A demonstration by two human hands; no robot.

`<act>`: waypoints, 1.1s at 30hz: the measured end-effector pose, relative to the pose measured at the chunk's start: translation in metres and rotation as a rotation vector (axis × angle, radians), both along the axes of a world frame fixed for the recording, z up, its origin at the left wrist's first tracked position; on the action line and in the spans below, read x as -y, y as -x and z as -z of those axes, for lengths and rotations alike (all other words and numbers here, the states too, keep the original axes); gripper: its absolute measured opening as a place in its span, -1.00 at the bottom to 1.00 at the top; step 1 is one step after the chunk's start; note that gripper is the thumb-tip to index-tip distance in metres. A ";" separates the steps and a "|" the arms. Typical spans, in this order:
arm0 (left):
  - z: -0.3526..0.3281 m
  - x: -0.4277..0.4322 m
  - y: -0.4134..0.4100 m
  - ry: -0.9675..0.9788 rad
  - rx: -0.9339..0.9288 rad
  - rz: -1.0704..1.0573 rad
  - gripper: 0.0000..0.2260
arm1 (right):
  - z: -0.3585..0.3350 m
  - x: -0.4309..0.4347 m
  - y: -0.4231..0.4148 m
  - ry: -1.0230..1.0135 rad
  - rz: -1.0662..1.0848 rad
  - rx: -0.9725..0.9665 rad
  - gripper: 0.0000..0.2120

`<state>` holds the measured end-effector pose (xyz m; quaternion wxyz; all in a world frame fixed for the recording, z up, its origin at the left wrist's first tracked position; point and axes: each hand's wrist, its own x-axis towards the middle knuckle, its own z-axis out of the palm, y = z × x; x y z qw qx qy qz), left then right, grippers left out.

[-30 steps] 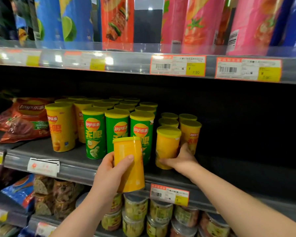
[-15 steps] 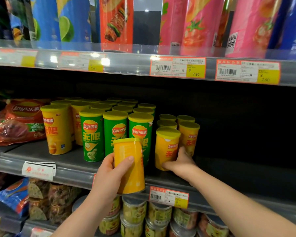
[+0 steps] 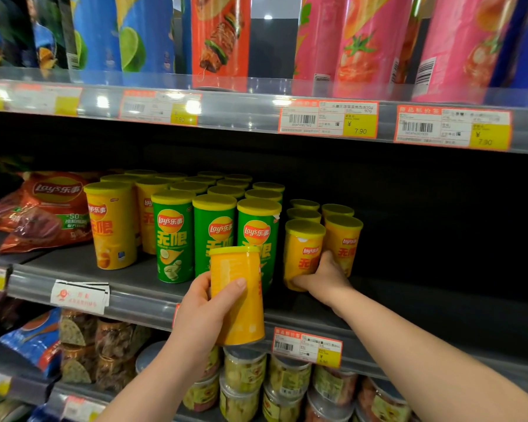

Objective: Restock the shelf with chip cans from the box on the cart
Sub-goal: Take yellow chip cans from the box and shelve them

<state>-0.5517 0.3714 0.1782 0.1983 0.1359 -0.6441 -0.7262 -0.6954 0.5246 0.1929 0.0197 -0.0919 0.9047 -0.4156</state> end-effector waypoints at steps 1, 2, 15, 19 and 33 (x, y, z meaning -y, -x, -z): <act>0.000 0.000 -0.001 -0.004 -0.001 0.004 -0.46 | 0.000 0.001 0.001 0.005 -0.002 -0.003 -0.41; 0.001 0.001 -0.001 -0.007 -0.002 0.010 -0.46 | 0.000 0.001 0.002 0.012 -0.004 -0.006 -0.42; -0.002 -0.006 -0.004 -0.019 -0.031 0.039 -0.63 | -0.001 -0.003 0.007 0.043 0.008 -0.022 -0.34; -0.007 -0.019 0.000 -0.043 -0.060 0.085 -0.78 | -0.012 -0.018 -0.010 0.102 -0.043 -0.091 -0.57; -0.003 -0.067 0.051 0.530 -0.118 0.162 -0.26 | -0.012 -0.080 -0.031 0.318 -0.292 0.080 -0.33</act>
